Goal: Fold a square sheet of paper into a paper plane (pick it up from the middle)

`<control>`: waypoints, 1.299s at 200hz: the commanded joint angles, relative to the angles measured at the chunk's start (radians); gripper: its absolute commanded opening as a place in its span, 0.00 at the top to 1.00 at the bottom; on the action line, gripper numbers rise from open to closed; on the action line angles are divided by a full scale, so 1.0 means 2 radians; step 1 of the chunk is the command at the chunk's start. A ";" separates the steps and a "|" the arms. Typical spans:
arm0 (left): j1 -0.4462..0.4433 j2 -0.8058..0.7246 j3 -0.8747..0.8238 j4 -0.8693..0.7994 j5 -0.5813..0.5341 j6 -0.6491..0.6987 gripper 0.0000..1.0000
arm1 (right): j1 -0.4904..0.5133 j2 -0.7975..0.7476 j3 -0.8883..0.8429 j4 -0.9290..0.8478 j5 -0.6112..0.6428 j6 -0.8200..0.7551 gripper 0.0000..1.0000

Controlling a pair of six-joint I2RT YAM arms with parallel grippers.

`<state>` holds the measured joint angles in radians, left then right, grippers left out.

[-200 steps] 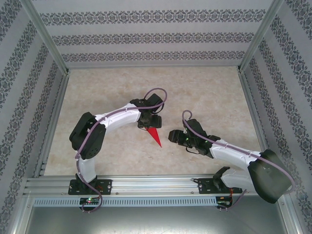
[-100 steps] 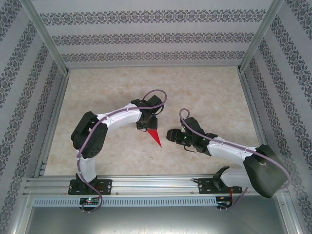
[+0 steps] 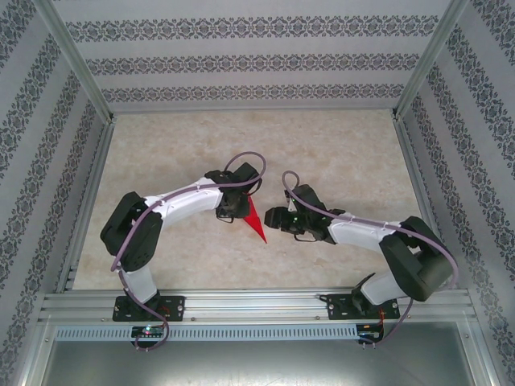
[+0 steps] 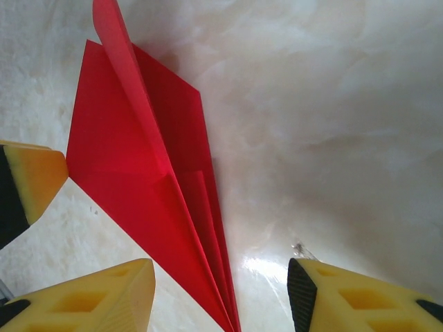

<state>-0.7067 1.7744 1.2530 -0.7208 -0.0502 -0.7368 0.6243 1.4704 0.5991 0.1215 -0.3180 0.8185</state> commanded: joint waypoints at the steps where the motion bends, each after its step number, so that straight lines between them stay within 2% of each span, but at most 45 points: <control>1: 0.005 -0.013 -0.008 0.014 -0.006 -0.005 0.79 | 0.004 0.026 0.023 0.018 -0.033 -0.017 0.46; 83: 0.013 -0.019 -0.029 0.020 -0.006 -0.004 0.89 | 0.005 0.104 0.075 0.031 -0.076 -0.034 0.46; 137: 0.016 -0.025 -0.046 0.024 -0.007 -0.006 0.89 | 0.006 0.127 0.084 0.032 -0.085 -0.036 0.46; 157: 0.016 -0.040 -0.053 0.039 -0.002 -0.004 0.80 | 0.005 0.122 0.086 0.023 -0.082 -0.041 0.46; 172: 0.017 -0.053 -0.057 0.051 -0.006 -0.008 0.64 | 0.005 0.105 0.079 0.020 -0.063 -0.040 0.46; 194: 0.023 -0.053 -0.044 0.057 0.003 -0.015 0.46 | 0.000 0.077 0.062 0.021 -0.043 -0.038 0.46; 207: 0.024 -0.041 -0.029 0.058 0.011 -0.016 0.43 | -0.003 0.060 0.049 0.024 -0.028 -0.036 0.46; 217: 0.024 -0.027 -0.013 0.055 0.017 -0.015 0.35 | -0.006 0.049 0.039 0.026 -0.021 -0.035 0.46; 236: 0.024 -0.001 0.018 0.044 0.028 -0.015 0.33 | -0.011 0.034 0.025 0.024 -0.012 -0.034 0.46; 247: 0.024 0.014 0.031 0.037 0.030 -0.018 0.27 | -0.012 0.030 0.019 0.026 -0.011 -0.032 0.46; 260: 0.024 0.029 0.043 0.028 0.035 -0.016 0.27 | -0.013 0.027 0.014 0.031 -0.008 -0.029 0.45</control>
<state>-0.6655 1.7775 1.2903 -0.6342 -0.0055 -0.7647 0.6071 1.5452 0.6582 0.1696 -0.3740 0.7597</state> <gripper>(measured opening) 0.732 0.545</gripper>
